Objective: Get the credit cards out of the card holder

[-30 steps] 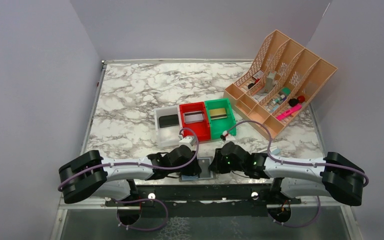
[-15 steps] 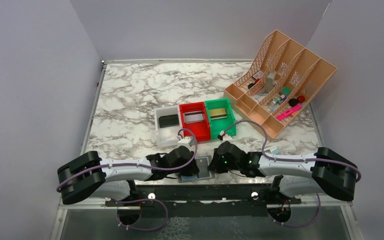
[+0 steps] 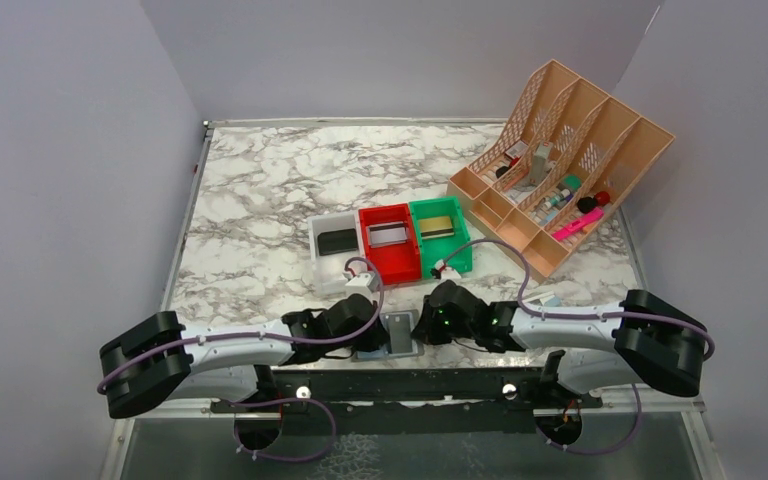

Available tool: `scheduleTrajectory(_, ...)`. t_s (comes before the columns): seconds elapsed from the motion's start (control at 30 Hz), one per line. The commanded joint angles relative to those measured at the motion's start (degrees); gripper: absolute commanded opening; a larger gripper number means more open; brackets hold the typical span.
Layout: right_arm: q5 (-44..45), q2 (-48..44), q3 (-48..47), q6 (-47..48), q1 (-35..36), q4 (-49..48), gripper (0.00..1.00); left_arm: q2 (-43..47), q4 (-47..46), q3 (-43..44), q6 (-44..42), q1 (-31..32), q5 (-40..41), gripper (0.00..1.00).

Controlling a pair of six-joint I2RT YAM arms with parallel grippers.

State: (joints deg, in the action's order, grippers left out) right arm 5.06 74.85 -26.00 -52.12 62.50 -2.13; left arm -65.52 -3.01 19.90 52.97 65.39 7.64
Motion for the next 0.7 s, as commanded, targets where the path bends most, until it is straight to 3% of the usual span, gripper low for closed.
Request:
scheduleTrajectory(0.0, 1.68, 0.65, 0.6, -0.45, -0.02, 1.23, 0.08, 2.86, 4.76, -1.31, 0.1, 0.45, 3.93, 0.0)
scheduleTrajectory(0.4, 2.92, -1.84, 0.09, -1.38, -0.01, 3.46, 0.08, 7.8, 8.43, -2.85, 0.29, 0.51, 5.36, 0.0)
scheduleTrajectory(0.53, -1.89, -5.81, 0.36, 3.04, -0.01, 0.68, 0.14, 8.64, 7.27, -2.95, 0.08, 0.5, 4.57, 0.0)
scheduleTrajectory(0.67, -6.4, -12.48, 5.43, 4.33, 0.05, -8.8, 0.24, 8.71, 7.65, -2.72, 0.01, 0.47, 4.5, 0.0)
